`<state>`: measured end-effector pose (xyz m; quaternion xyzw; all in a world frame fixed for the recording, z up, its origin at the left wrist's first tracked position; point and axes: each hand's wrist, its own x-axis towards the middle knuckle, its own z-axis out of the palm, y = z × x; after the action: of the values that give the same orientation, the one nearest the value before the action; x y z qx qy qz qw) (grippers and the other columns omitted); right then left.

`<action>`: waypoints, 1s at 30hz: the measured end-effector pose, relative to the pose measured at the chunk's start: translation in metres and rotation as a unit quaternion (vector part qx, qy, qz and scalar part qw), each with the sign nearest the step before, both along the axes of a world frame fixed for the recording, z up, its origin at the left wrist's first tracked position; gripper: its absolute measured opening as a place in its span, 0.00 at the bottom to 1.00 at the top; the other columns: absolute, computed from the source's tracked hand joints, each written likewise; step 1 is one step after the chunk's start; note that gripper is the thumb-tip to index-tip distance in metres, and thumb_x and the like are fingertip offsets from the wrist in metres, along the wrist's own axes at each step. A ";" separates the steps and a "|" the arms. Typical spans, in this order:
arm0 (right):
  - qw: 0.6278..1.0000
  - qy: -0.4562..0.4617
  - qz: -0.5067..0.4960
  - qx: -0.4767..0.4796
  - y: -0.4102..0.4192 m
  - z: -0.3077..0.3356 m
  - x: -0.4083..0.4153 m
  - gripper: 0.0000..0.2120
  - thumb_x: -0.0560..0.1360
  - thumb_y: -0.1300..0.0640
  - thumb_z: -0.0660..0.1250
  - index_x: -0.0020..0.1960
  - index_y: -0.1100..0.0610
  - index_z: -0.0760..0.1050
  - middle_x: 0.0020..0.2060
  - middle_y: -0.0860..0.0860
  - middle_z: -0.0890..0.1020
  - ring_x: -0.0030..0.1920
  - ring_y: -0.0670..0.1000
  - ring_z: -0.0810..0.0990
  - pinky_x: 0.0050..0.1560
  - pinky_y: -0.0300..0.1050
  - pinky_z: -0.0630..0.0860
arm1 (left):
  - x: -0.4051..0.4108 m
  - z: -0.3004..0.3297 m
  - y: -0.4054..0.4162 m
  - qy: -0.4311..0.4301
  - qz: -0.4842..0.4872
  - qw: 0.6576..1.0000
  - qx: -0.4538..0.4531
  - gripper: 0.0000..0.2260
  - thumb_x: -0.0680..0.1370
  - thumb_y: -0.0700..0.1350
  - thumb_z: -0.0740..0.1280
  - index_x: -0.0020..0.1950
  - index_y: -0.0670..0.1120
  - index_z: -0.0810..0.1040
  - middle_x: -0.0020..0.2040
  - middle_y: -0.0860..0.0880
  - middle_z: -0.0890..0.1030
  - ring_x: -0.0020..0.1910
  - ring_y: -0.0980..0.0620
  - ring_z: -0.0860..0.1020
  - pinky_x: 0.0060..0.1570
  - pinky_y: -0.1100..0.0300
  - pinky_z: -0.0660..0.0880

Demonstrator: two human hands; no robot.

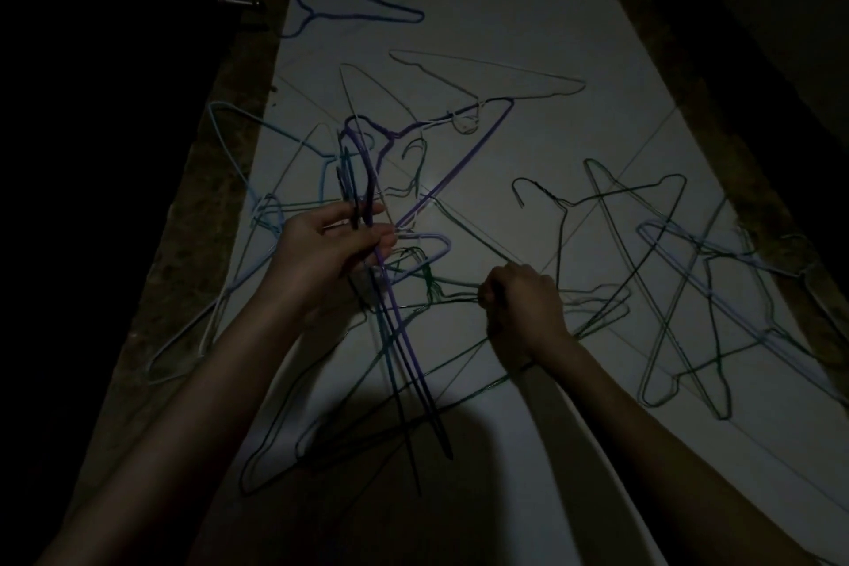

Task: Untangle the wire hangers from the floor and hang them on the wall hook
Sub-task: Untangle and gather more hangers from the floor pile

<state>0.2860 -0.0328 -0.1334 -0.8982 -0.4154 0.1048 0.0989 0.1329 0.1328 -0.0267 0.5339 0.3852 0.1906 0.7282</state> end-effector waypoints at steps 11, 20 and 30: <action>0.988 0.018 -0.142 0.060 -0.013 0.035 0.041 0.07 0.76 0.66 0.58 0.49 0.58 0.72 0.49 0.52 0.74 0.50 0.55 0.73 0.44 0.41 0.61 | 0.005 0.006 0.003 -0.015 0.011 1.000 0.002 0.07 0.74 0.32 0.67 0.48 0.43 0.79 0.41 0.45 0.85 0.41 0.50 0.84 0.44 0.62 0.80; 0.976 0.201 -0.067 -0.046 -0.010 0.004 0.025 0.09 0.71 0.66 0.62 0.40 0.54 0.77 0.47 0.56 0.83 0.50 0.56 0.79 0.49 0.47 0.76 | 0.002 0.006 0.003 -0.011 -0.003 1.000 0.021 0.07 0.74 0.33 0.67 0.49 0.43 0.80 0.41 0.44 0.85 0.42 0.50 0.84 0.44 0.63 0.80; 0.971 0.225 -0.046 0.062 0.037 0.004 0.021 0.09 0.76 0.62 0.62 0.54 0.61 0.76 0.50 0.57 0.81 0.48 0.54 0.78 0.43 0.39 0.70 | -0.004 -0.001 0.015 0.020 0.004 0.998 0.055 0.08 0.74 0.34 0.67 0.45 0.46 0.79 0.36 0.48 0.85 0.39 0.51 0.84 0.44 0.62 0.80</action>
<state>0.3074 0.0038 -0.1294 -0.8621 -0.3461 0.2733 0.2496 0.1289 0.1475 -0.0279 0.5755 0.3910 0.2036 0.6888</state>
